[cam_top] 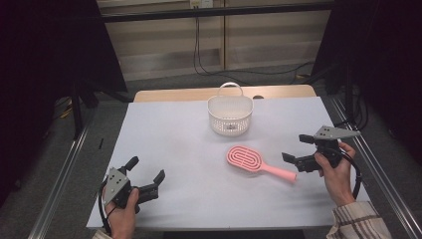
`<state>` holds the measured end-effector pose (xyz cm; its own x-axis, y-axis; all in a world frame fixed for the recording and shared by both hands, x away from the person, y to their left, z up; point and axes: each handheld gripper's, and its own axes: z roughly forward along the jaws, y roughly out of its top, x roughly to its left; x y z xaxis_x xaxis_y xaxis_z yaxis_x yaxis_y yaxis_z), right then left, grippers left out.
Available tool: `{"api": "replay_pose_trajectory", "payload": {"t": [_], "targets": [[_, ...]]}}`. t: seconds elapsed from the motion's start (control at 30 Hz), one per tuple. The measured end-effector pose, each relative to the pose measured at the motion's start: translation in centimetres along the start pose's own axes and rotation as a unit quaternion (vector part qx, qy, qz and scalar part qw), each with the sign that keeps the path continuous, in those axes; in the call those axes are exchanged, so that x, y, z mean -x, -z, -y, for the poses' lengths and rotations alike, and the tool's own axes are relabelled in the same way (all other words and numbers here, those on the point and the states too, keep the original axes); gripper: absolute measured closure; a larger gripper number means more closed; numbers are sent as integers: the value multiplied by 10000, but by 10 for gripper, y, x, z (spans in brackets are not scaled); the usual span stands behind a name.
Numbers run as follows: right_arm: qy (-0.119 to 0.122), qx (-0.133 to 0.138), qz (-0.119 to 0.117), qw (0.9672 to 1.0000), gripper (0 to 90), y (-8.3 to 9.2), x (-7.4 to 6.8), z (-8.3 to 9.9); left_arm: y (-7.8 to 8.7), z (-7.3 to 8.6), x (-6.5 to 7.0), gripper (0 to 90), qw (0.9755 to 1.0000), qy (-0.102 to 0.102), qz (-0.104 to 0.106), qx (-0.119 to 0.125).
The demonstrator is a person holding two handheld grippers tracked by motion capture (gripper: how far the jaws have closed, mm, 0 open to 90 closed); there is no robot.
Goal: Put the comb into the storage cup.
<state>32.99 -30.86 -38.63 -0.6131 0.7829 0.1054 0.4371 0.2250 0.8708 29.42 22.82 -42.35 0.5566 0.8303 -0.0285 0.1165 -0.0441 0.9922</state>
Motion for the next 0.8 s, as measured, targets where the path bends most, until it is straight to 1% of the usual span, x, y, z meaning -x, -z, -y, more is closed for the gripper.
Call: {"api": "replay_pose_trajectory", "payload": {"t": [0.07, 0.13, 0.17, 0.2, 0.23, 0.3, 0.33, 0.4, 0.43, 0.47, 0.5, 0.53, 0.57, 0.6, 0.63, 0.67, 0.73, 0.77, 0.8], "targets": [[49, 41, 28, 10000, 12, 1, -2, -3, 0, 0, 0, 17, 10000, -25, -2, -2], [107, 64, -54, 9999, 24, 0, -3, -6, -1, 0, 0, 17, 10000, 9, 17, -7], [86, 25, -104, 9999, 25, -1, -3, -7, -1, 0, 0, 17, 10000, 3, 6, -6], [56, -33, -248, 9997, 32, -2, -4, -8, -1, 0, 0, 17, 10000, 2, 8, -4], [20, -59, -275, 9996, 39, -3, -5, -8, 0, 0, 0, 17, 10000, 13, 2, -1], [99, -145, -197, 9997, 46, -8, -8, -10, 0, 0, 0, 17, 10000, -15, -3, -18], [80, -173, -186, 9996, 47, -9, -9, -10, 0, 0, 0, 16, 10000, -29, 7, -37], [31, -215, -292, 9993, 54, -14, -10, -11, 0, 1, 0, 15, 10000, -24, 12, -48], [7, -367, -299, 9989, 72, -18, -11, -11, 0, 1, 0, 15, 10000, -25, 11, -49], [-15, -445, -229, 9987, 83, -20, -13, -11, 0, 1, 0, 15, 10000, -15, 7, -56], [46, -531, -237, 9983, 73, -23, -17, -12, 0, 1, 0, 15, 10000, -19, 3, -58], [22, -621, -328, 9975, 53, -25, -19, -13, 0, 1, 0, 15, 10000, -28, 1, -62], [58, -621, -380, 9973, 40, -27, -20, -14, 0, 1, 0, 15, 10000, -22, 3, -59], [151, -594, -411, 9973, 42, -30, -22, -15, 0, 1, 0, 15, 10000, -52, 0, -72], [158, -679, -419, 9967, 50, -32, -24, -17, 0, 1, 0, 15, 9999, -93, 0, -74], [125, -762, -481, 9959, 46, -34, -25, -18, 0, 1, 0, 15, 9999, -98, -3, -71], [227, -878, -578, 9942, 48, -39, -28, -23, 0, 0, 0, 15, 9999, -95, -11, -72], [248, -947, -594, 9934, 53, -41, -30, -25, 0, 1, -1, 15, 9999, -92, -16, -72], [257, -958, -633, 9931, 49, -43, -30, -27, 0, 1, -1, 15, 9999, -71, -24, -74]]}}
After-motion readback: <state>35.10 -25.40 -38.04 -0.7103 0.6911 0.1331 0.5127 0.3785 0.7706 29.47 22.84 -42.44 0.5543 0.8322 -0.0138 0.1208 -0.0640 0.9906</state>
